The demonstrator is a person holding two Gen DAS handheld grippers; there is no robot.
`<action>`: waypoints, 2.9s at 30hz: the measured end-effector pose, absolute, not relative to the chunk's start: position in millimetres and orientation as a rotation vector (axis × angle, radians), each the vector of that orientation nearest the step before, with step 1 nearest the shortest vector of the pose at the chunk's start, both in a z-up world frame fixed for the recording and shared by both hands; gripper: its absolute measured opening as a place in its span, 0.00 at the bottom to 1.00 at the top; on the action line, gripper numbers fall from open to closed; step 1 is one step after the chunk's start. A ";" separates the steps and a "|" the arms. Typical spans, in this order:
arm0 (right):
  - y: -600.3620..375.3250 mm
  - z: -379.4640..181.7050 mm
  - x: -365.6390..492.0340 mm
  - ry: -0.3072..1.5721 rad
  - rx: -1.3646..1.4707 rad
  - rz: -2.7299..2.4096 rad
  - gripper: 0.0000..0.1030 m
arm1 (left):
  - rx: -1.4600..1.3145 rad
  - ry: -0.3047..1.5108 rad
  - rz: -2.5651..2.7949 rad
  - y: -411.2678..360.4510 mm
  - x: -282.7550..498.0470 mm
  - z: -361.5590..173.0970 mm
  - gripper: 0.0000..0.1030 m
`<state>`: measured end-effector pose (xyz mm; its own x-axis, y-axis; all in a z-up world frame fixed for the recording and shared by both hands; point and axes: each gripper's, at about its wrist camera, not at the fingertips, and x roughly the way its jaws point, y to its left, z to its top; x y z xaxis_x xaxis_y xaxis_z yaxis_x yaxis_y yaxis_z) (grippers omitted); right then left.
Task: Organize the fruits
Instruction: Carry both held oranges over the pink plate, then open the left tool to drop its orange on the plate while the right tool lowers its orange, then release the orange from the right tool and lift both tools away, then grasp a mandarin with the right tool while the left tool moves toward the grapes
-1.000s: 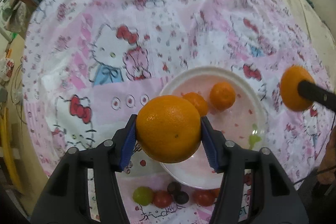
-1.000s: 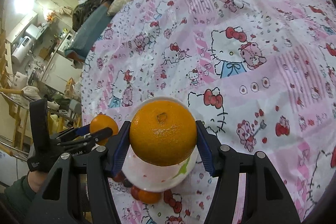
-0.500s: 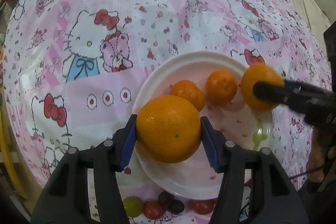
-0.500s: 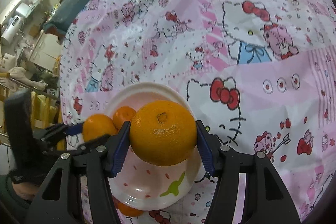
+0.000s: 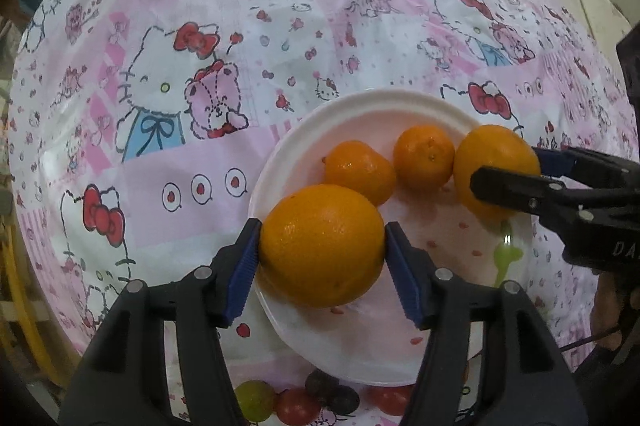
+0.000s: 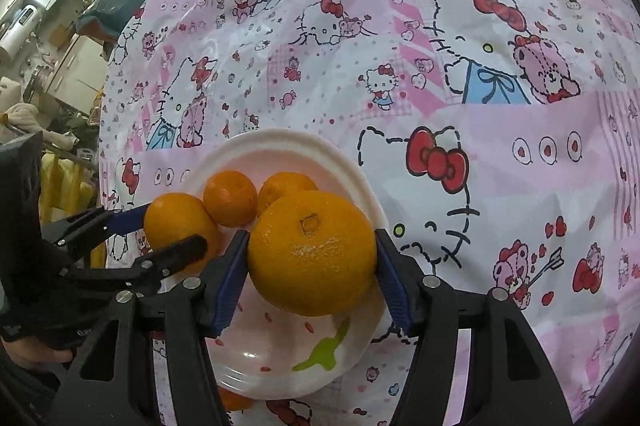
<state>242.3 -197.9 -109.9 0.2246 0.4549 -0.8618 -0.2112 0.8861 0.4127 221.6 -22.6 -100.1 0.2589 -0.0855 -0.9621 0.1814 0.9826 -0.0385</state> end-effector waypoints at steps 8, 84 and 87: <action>-197.0 -110.4 241.1 1.263 0.218 0.463 0.62 | 0.128 1.296 -0.174 -26.5 222.1 -97.2 0.57; -215.7 -73.6 110.9 1.217 0.398 0.428 0.74 | -0.145 1.058 0.140 67.3 80.3 -15.8 0.90; -203.0 -87.4 114.0 1.278 0.390 0.450 0.74 | -0.163 1.073 0.146 71.3 80.4 -18.3 0.90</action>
<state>114.0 -203.0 -87.4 0.2249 0.5252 -0.8207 -0.1046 0.8504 0.5156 80.4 71.3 -18.3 0.4700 0.0392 -0.8818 -0.1975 0.9784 -0.0617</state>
